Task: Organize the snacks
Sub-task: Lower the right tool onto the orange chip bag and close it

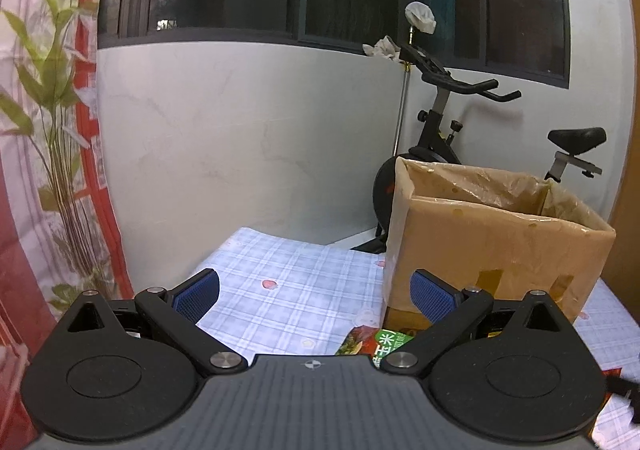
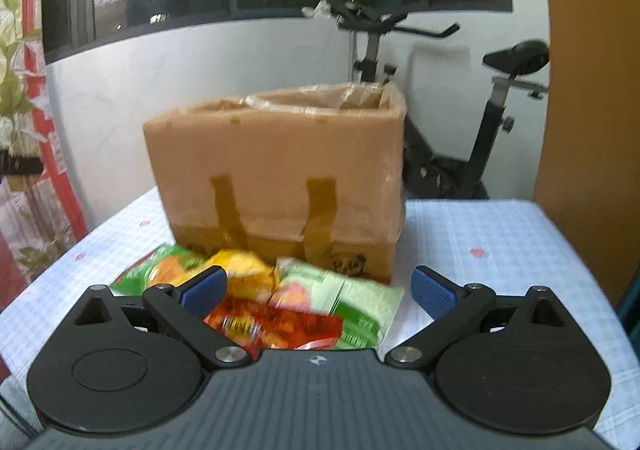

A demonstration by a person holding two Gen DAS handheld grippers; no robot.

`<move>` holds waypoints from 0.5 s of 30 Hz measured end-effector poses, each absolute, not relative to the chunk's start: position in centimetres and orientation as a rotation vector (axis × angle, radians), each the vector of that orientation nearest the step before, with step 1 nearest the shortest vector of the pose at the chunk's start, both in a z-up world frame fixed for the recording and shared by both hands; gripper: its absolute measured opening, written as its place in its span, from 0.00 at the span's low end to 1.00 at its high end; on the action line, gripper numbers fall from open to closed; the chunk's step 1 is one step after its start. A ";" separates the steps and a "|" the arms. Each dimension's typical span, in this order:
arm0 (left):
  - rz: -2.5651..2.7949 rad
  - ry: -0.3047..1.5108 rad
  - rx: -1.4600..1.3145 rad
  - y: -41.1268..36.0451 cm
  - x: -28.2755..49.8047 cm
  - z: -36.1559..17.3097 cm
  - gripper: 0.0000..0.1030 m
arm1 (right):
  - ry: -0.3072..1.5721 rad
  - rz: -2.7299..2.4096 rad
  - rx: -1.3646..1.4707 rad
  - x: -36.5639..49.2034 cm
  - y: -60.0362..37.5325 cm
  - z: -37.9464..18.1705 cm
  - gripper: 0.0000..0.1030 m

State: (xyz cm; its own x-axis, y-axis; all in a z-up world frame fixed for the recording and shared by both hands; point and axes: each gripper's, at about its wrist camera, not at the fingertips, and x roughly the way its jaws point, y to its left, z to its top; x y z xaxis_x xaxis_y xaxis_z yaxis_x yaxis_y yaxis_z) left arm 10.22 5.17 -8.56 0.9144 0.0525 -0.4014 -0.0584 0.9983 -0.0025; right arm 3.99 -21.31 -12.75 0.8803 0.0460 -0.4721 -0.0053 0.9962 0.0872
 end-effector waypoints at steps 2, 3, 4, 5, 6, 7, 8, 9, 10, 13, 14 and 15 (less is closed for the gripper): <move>0.054 0.429 -0.001 4.9 10.4 -9.0 1.00 | 0.519 0.049 0.067 3.8 -20.9 -13.5 0.94; 0.050 0.435 0.012 4.7 10.5 -9.3 1.00 | 0.531 0.059 0.062 3.7 -20.7 -13.9 0.93; 0.045 0.440 0.021 4.6 10.5 -9.5 0.99 | 0.545 0.066 0.060 3.7 -20.4 -14.4 0.91; 0.044 0.444 0.023 4.5 10.4 -9.7 0.99 | 0.556 0.070 0.061 3.7 -20.3 -14.9 0.90; 0.038 0.448 0.018 4.5 10.4 -9.9 0.99 | 0.571 0.073 0.062 3.7 -20.2 -15.4 0.89; 0.029 0.453 0.012 4.6 10.4 -10.1 0.99 | 0.590 0.075 0.065 3.8 -20.0 -15.9 0.87; 0.019 0.457 0.006 4.6 10.4 -10.3 0.99 | 0.608 0.077 0.069 3.8 -20.0 -16.4 0.87; 0.013 0.461 0.002 4.6 10.3 -10.5 0.99 | 0.626 0.084 0.073 3.9 -20.0 -16.8 0.87; 0.010 0.465 0.001 4.6 10.3 -10.7 0.99 | 0.639 0.095 0.080 4.0 -20.0 -17.1 0.85; 0.025 0.498 -0.001 4.7 10.5 -11.6 0.98 | 0.660 0.133 0.102 4.3 -19.7 -17.9 0.82; 0.031 0.514 -0.003 4.7 10.6 -11.8 0.96 | 0.669 0.143 0.105 4.6 -19.6 -18.1 0.80; 0.029 0.529 -0.008 4.8 10.8 -12.1 0.93 | 0.676 0.147 0.103 4.7 -19.4 -18.3 0.79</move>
